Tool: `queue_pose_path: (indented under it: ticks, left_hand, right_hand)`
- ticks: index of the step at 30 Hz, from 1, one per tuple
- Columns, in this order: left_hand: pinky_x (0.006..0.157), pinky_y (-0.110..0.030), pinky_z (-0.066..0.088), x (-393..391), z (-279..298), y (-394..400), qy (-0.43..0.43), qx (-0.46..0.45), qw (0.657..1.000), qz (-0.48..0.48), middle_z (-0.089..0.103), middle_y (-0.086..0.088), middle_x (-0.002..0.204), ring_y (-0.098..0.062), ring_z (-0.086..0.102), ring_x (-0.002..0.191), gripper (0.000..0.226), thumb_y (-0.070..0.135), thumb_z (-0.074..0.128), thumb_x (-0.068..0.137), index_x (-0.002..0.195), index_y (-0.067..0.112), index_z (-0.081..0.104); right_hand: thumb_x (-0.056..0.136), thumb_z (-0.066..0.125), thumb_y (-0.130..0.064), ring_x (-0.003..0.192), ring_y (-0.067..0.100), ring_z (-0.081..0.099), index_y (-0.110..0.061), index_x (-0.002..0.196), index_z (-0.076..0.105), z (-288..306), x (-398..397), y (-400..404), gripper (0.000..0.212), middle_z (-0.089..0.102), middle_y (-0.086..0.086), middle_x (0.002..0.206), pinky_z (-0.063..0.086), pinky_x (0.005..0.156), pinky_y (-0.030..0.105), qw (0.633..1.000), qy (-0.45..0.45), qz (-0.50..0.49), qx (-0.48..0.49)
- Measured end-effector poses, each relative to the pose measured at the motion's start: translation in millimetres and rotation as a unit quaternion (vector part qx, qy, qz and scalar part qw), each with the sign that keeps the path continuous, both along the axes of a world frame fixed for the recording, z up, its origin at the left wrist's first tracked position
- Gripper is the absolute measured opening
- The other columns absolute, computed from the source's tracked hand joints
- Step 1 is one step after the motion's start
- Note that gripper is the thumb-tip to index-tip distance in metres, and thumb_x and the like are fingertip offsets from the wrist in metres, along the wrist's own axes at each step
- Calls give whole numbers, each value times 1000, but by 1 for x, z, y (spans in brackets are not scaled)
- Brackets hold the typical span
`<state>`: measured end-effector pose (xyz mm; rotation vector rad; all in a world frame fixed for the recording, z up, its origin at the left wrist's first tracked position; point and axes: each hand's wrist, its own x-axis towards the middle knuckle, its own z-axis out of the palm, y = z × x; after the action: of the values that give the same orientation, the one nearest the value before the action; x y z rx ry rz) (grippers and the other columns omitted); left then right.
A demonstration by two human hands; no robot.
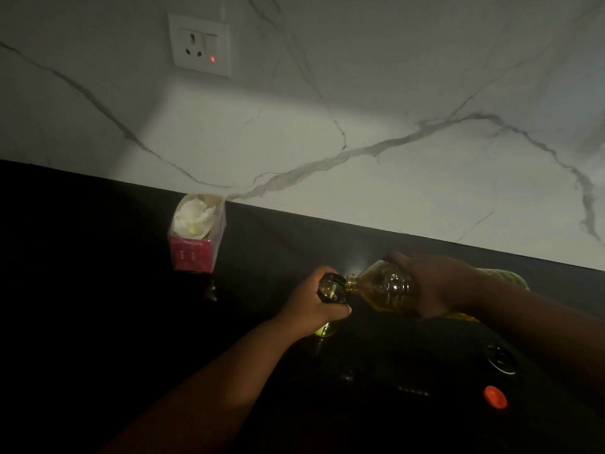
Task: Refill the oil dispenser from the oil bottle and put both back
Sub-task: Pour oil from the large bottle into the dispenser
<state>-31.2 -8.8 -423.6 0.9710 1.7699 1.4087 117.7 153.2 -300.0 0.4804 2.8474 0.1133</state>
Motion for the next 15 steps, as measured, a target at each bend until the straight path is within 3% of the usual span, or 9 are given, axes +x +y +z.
queue_pose_path:
  ticks: [3,8,15]
  left_hand:
    - [92,-44,55,1,-1,0,3,-1,1000,3,64,6,107,-15,65,100,54,19,83,70,103,49,51]
    - [92,-44,54,1,0,0,3,1,1000,3,64,7,107,-15,64,100,55,19,83,71,104,48,51]
    - [92,-44,54,1,1,0,1,2,1000,0,62,5,109,-17,64,101,56,20,83,70,107,48,50]
  right_hand:
    - [57,81,-45,100,17,63,-31,132,32,-1,0,1,91,62,-3,115,51,82,32,1000,0,0,-4]
    - [63,81,-43,103,15,60,-30,134,32,3,0,-4,88,61,-6,117,37,75,21,1000,-5,2,7]
    - [61,82,-41,101,14,61,-29,133,34,4,-1,-4,87,62,-6,115,42,77,22,1000,0,2,-9]
